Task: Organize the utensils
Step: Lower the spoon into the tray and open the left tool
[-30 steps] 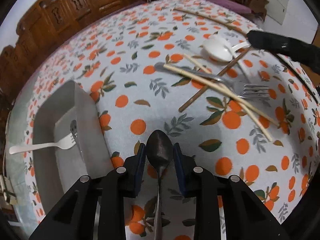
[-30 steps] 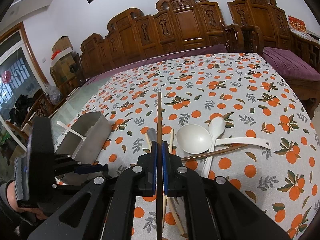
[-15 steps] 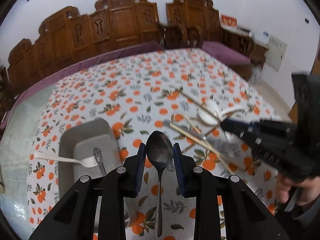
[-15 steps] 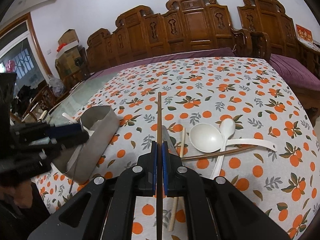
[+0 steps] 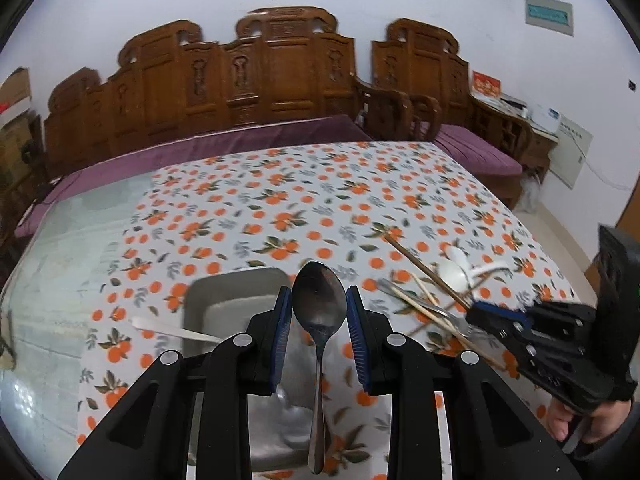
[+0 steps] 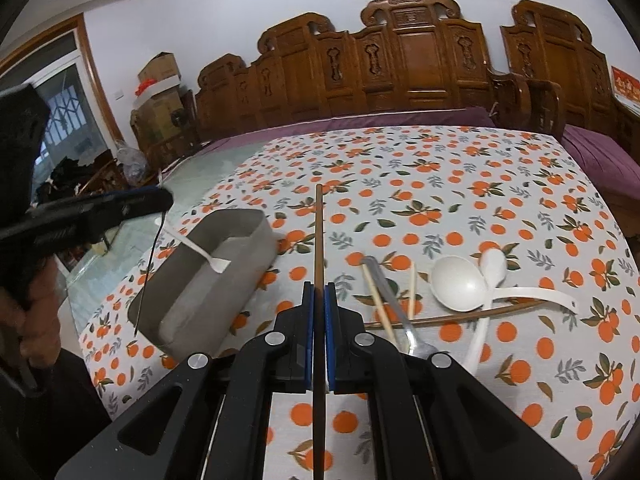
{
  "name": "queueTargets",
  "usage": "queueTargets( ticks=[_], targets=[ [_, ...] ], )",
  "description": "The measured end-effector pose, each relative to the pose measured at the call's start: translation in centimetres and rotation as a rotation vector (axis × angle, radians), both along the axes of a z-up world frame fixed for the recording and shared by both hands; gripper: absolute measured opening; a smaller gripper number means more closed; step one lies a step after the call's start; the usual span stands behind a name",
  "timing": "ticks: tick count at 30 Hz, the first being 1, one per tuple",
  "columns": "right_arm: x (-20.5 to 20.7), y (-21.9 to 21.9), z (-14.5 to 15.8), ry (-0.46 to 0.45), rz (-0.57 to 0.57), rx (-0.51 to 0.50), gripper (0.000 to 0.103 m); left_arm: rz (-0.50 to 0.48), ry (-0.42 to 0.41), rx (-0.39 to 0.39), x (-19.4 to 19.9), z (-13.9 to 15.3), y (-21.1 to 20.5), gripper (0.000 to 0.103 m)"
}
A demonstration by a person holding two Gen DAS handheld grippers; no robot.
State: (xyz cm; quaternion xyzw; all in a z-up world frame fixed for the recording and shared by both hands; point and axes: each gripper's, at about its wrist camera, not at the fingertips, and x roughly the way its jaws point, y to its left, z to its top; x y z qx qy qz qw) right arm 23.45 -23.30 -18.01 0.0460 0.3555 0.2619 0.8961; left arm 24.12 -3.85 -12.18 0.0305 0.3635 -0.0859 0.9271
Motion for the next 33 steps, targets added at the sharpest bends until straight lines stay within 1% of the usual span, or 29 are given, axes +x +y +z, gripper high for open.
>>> queueTargets(
  ticks=[3, 7, 11, 16, 19, 23, 30, 33],
  targets=[
    [-0.4, 0.8, 0.1, -0.001, 0.013, -0.006, 0.006, 0.032, -0.007, 0.006, 0.9, 0.0, 1.6, 0.026],
    [-0.7, 1.5, 0.3, -0.003, 0.021, -0.003, 0.006, 0.074, 0.009, 0.006, 2.4, -1.0, 3.8, 0.026],
    [-1.1, 2.1, 0.5, -0.003, 0.025, 0.000, 0.006, 0.106, 0.050, -0.005, 3.6, -3.4, 5.6, 0.026],
    [-1.1, 2.8, -0.1, 0.009, 0.036, -0.015, 0.006, 0.133, 0.099, -0.025, 4.6, -6.3, 6.8, 0.026],
    [-1.1, 3.1, -0.3, 0.014, 0.042, -0.021, 0.006, 0.137, 0.137, -0.020, 5.1, -7.8, 7.0, 0.026],
    [-1.3, 3.6, -0.4, 0.017, 0.047, -0.028, 0.006, 0.129, 0.177, -0.008, 5.7, -8.8, 6.8, 0.026],
    [-1.3, 3.9, -0.6, 0.019, 0.052, -0.033, 0.006, 0.099, 0.188, 0.003, 5.6, -9.0, 6.1, 0.026],
    [-1.3, 3.9, -0.6, 0.016, 0.050, -0.031, 0.006, 0.089, 0.204, 0.022, 5.8, -9.2, 5.8, 0.027]
  ],
)
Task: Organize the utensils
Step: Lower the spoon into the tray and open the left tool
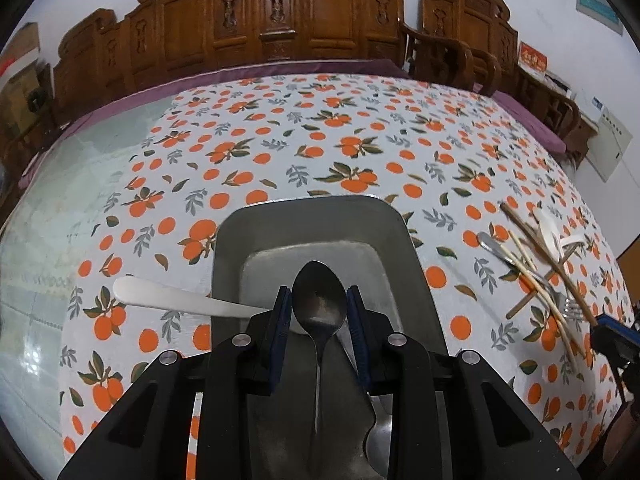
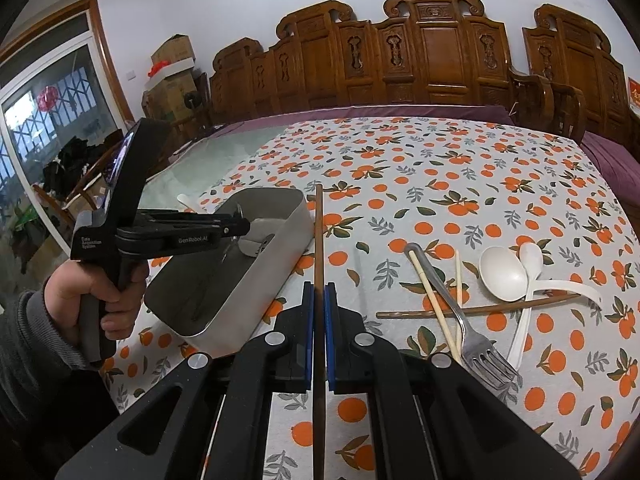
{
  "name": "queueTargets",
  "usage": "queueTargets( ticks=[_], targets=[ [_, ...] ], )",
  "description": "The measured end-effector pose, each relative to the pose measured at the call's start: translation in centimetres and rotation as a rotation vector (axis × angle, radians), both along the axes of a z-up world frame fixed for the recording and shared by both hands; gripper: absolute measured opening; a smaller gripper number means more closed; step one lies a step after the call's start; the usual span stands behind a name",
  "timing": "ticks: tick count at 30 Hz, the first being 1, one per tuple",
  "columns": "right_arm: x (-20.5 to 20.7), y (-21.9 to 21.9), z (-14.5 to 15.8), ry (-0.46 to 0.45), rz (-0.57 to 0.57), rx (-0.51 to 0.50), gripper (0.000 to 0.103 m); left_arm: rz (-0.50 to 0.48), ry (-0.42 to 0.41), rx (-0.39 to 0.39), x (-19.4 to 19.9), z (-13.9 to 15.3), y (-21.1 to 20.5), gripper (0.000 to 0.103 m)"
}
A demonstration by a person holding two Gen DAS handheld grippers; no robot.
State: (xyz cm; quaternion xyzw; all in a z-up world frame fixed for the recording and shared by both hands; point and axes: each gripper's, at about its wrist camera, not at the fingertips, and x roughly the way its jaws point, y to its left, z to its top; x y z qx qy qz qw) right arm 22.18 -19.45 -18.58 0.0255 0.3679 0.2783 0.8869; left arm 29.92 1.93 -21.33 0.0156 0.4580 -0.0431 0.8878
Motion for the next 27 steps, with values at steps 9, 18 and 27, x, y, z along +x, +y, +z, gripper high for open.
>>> queueTargets(
  ticks=[9, 18, 27],
  targets=[
    [-0.1, 0.2, 0.2, -0.011, 0.019, -0.006, 0.006, -0.013, -0.051, -0.030, -1.1, 4.4, 1.4, 0.038],
    [-0.2, 0.1, 0.4, -0.024, 0.014, -0.003, 0.006, 0.073, -0.052, 0.018, -0.3, 6.0, 6.3, 0.044],
    [-0.2, 0.2, 0.1, -0.019, 0.015, -0.011, 0.006, 0.106, -0.014, -0.043, 2.1, 3.4, 6.7, 0.045]
  ],
)
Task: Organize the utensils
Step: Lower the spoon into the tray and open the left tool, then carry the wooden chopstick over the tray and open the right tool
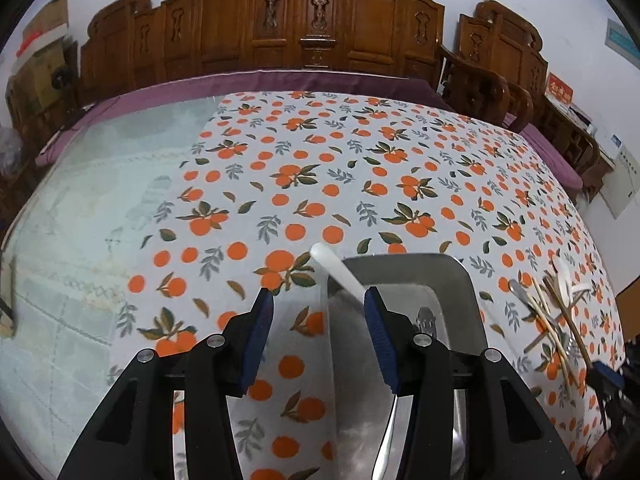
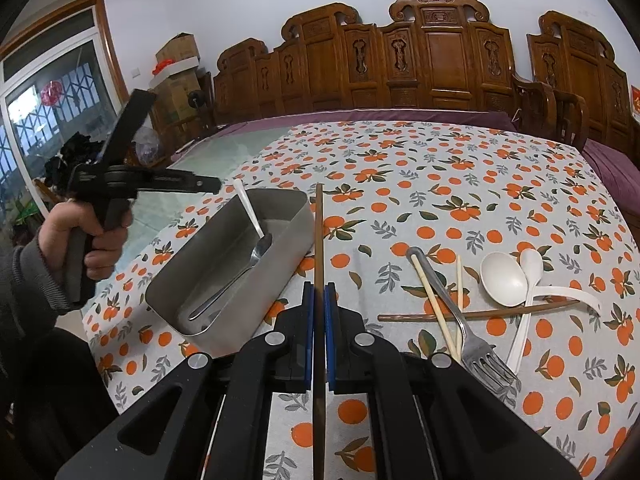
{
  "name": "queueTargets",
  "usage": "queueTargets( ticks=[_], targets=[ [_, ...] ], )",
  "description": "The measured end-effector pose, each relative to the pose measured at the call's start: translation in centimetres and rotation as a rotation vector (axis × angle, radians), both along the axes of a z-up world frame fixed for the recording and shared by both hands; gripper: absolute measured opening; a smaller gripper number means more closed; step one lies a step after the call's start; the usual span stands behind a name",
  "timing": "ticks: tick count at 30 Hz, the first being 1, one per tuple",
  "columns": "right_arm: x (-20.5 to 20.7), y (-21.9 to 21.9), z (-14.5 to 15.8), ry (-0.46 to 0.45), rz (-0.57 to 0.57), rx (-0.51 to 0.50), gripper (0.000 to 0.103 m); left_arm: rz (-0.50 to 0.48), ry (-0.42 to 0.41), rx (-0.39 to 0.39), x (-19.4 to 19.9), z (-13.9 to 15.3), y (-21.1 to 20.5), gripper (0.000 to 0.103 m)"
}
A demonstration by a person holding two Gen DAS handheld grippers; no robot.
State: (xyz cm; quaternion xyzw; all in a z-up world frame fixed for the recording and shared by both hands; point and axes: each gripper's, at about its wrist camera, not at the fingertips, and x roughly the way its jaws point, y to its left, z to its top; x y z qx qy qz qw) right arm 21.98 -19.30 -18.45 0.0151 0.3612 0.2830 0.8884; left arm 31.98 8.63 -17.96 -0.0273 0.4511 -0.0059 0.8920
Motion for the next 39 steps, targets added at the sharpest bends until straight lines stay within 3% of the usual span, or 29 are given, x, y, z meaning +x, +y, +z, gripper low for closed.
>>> queueTargets(
  ticks=[10, 14, 15, 18, 26, 31, 39],
  targets=[
    [0.3, -0.1, -0.3, 0.011, -0.001, 0.001, 0.006, 0.020, 0.009, -0.052, 3.8, -1.5, 0.6, 0.047],
    [0.3, -0.1, -0.3, 0.011, -0.002, 0.000, 0.006, 0.013, 0.013, -0.060, 4.3, -2.0, 0.4, 0.019],
    [0.3, -0.1, -0.3, 0.011, -0.002, 0.000, 0.006, 0.011, 0.007, -0.059, 4.3, -1.9, 0.4, 0.019],
    [0.3, -0.1, -0.3, 0.011, -0.002, -0.001, 0.006, 0.004, -0.036, -0.048, 3.7, -1.1, 0.0, 0.017],
    [0.4, -0.2, -0.3, 0.001, 0.000, -0.008, 0.006, -0.078, -0.164, -0.013, 0.5, 4.6, -2.4, 0.007],
    [0.0, 0.0, 0.1, -0.012, 0.001, -0.007, 0.006, -0.145, -0.140, 0.063, -0.1, 5.3, -4.7, 0.006],
    [-0.4, 0.1, 0.6, -0.025, 0.005, -0.004, 0.006, -0.201, -0.086, 0.000, -2.4, 6.9, -5.8, 0.006]
  ],
)
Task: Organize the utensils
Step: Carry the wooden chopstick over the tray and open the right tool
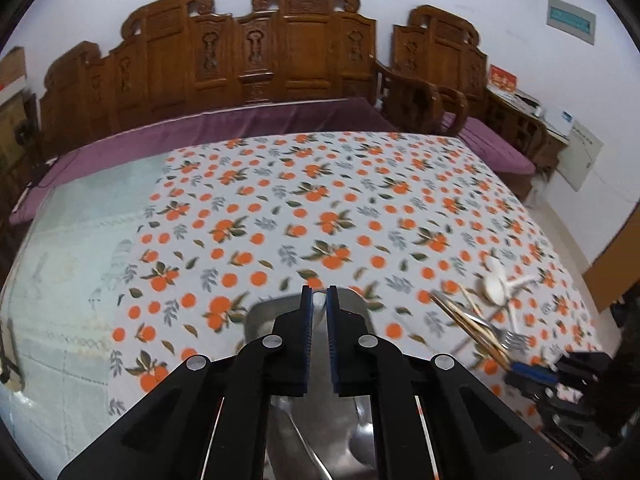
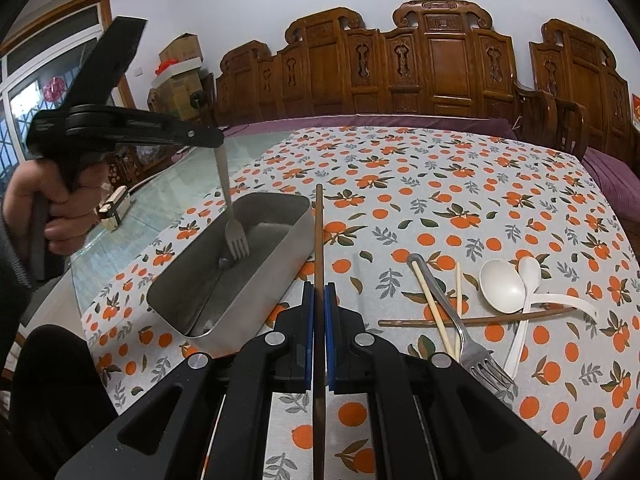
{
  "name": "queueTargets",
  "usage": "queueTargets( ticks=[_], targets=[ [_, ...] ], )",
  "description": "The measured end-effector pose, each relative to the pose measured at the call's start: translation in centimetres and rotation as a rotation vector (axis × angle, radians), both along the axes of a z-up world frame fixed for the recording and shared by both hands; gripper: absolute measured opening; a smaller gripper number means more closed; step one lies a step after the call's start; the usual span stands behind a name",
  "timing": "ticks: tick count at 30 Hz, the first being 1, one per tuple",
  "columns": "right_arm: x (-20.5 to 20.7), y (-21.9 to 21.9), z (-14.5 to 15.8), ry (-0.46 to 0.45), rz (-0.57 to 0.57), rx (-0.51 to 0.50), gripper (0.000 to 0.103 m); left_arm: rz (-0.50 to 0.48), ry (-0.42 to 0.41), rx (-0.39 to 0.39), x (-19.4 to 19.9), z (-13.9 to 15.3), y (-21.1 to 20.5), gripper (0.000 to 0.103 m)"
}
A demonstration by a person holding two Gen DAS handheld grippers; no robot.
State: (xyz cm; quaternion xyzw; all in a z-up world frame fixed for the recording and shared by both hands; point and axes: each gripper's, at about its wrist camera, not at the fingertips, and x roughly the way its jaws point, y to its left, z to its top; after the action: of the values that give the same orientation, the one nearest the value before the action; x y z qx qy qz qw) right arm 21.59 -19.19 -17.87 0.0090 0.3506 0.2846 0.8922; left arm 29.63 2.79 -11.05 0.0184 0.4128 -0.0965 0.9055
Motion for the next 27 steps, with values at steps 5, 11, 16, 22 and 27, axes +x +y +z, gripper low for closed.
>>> queueTargets(
  ticks=[5, 11, 16, 22, 27],
  targets=[
    [-0.5, 0.5, 0.5, -0.002, 0.009, 0.010, 0.006, -0.022, 0.073, 0.012, -0.4, -1.2, -0.2, 0.006],
    [-0.6, 1.5, 0.8, 0.022, 0.006, 0.034, 0.006, 0.001, 0.186, -0.007, 1.8, -5.2, 0.4, 0.006],
    [0.3, 3.1, 1.5, 0.047, 0.001, 0.066, 0.006, 0.025, 0.203, -0.009, 2.1, -7.2, 1.1, 0.015],
    [1.7, 6.6, 1.2, 0.083, 0.010, 0.085, 0.006, 0.066, 0.140, 0.011, 0.4, -6.7, 2.6, 0.030],
    [3.2, 9.7, -0.4, 0.154, 0.005, 0.112, 0.006, 0.142, 0.077, 0.021, -1.3, -5.9, 5.0, 0.031]
  ],
)
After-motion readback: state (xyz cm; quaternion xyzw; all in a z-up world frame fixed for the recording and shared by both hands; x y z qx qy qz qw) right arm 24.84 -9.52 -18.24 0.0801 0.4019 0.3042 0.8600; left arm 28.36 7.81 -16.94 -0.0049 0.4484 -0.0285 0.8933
